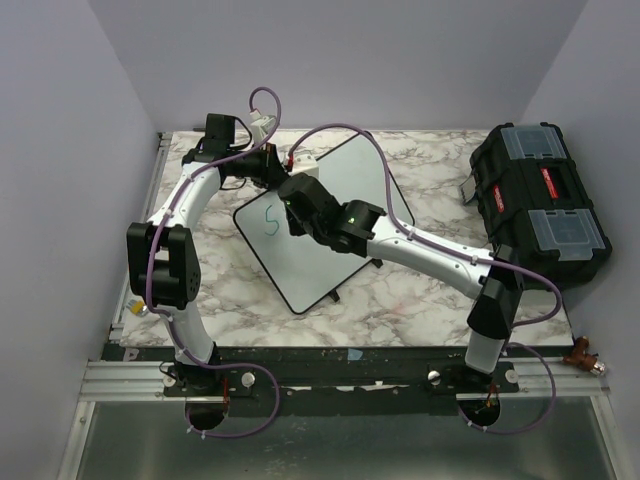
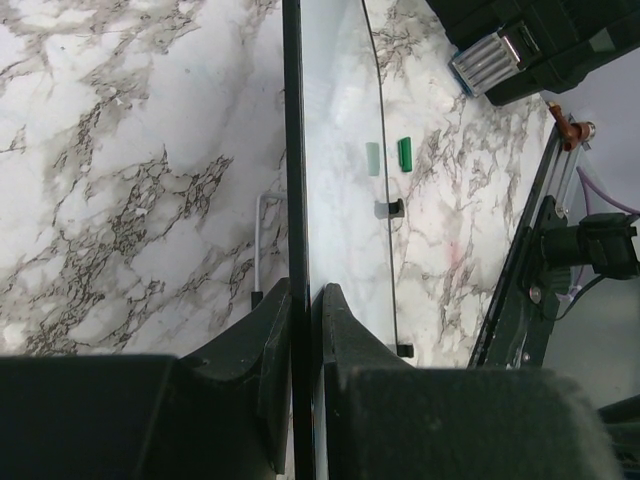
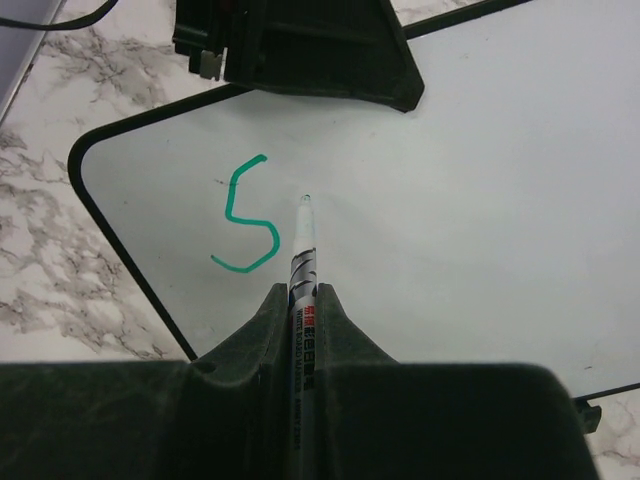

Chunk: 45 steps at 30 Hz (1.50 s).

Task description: Write a sentence on the whiteboard

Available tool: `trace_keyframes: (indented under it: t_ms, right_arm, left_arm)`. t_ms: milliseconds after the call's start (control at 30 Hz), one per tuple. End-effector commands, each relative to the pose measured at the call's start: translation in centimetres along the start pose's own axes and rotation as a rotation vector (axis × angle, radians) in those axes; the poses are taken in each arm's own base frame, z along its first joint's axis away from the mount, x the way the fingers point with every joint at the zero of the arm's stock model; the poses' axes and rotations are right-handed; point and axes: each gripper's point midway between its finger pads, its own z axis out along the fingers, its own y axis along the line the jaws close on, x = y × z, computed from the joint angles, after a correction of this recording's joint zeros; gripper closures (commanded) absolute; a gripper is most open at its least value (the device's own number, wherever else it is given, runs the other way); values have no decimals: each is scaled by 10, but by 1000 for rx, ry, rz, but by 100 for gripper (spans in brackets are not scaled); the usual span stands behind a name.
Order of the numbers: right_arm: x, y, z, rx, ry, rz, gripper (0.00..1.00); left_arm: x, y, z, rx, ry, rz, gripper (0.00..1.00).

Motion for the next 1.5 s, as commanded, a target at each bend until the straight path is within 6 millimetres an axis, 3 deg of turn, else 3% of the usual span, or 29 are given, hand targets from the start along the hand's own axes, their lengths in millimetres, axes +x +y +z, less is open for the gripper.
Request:
trace_keyframes:
  t_ms: [0, 600, 867, 1267, 1467]
  right_arm:
    - [-7, 2, 12, -12, -6, -4, 99]
    - [-2, 12, 21, -84, 0, -2, 99]
    - [13, 3, 24, -43, 32, -16, 99]
    - [46, -5, 11, -66, 116, 18, 99]
    - [49, -6, 9, -71, 116, 35, 99]
  left_arm:
    - [-1, -2, 5, 21, 8, 122, 100]
    - [-11, -4, 0, -1, -27, 123, 100]
    - [-10, -5, 1, 14, -18, 117, 100]
    - [-10, -5, 1, 15, -18, 114, 100]
    - [-10, -5, 1, 17, -15, 110, 100]
